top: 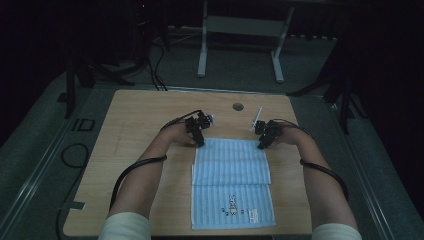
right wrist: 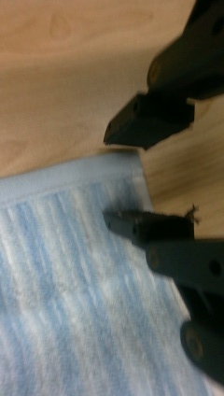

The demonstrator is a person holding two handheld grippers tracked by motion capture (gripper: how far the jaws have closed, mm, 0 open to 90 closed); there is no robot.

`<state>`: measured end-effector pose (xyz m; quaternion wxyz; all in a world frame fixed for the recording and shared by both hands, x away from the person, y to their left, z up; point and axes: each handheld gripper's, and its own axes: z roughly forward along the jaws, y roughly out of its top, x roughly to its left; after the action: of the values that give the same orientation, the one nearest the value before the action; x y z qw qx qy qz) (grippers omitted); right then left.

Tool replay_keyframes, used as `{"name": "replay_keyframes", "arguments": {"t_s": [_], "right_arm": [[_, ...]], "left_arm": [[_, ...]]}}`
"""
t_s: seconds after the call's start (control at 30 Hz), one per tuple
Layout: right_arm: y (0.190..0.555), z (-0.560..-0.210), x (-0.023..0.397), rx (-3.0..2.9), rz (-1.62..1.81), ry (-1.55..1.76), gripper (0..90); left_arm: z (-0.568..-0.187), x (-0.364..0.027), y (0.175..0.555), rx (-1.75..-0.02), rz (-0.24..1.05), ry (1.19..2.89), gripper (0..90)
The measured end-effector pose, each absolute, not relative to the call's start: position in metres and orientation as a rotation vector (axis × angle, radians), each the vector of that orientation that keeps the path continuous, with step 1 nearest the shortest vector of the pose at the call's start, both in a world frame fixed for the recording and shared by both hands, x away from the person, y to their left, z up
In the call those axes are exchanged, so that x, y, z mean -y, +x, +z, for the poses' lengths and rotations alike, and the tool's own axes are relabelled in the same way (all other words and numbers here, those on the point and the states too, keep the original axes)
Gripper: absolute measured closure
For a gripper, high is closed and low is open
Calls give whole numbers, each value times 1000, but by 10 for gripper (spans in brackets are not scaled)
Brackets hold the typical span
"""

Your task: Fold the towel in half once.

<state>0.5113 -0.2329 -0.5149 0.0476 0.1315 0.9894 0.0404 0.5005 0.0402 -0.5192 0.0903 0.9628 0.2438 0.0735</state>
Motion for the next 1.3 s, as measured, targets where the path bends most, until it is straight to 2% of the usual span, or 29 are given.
{"name": "replay_keyframes", "arguments": {"t_s": [0.1, 0.17, 0.3, 0.4, 0.53, 0.8, 0.93, 1.03, 1.13, 1.23, 1.3], "right_arm": [[510, -515, 231, -3066, 116, 412, 805], [508, -515, 229, -3067, 98, 396, 822], [506, -515, 228, -3056, 100, 399, 835], [504, -515, 230, -3044, 119, 412, 836], [503, -513, 232, -3037, 142, 406, 837], [504, -492, 236, -2970, 214, 447, 846], [510, -463, 233, -2876, 262, 482, 847], [512, -441, 231, -2810, 278, 477, 847], [514, -413, 231, -2716, 320, 482, 847], [512, -384, 230, -2623, 373, 476, 846], [509, -366, 230, -2567, 411, 459, 846]], "left_arm": [[-519, -40, 501, -756, 176, 2848, 409], [-518, -38, 497, -703, 162, 2859, 501], [-518, -32, 487, -590, 145, 2883, 801], [-518, -32, 485, -588, 158, 2877, 850], [-518, -33, 483, -585, 169, 2860, 859], [-488, -40, 487, -632, 326, 2772, 860], [-460, -47, 487, -625, 364, 2726, 859], [-429, -51, 484, -599, 508, 2700, 858], [-411, -56, 484, -603, 537, 2649, 857], [-377, -65, 478, -615, 684, 2552, 857], [-365, -71, 475, -624, 695, 2512, 856]]}}
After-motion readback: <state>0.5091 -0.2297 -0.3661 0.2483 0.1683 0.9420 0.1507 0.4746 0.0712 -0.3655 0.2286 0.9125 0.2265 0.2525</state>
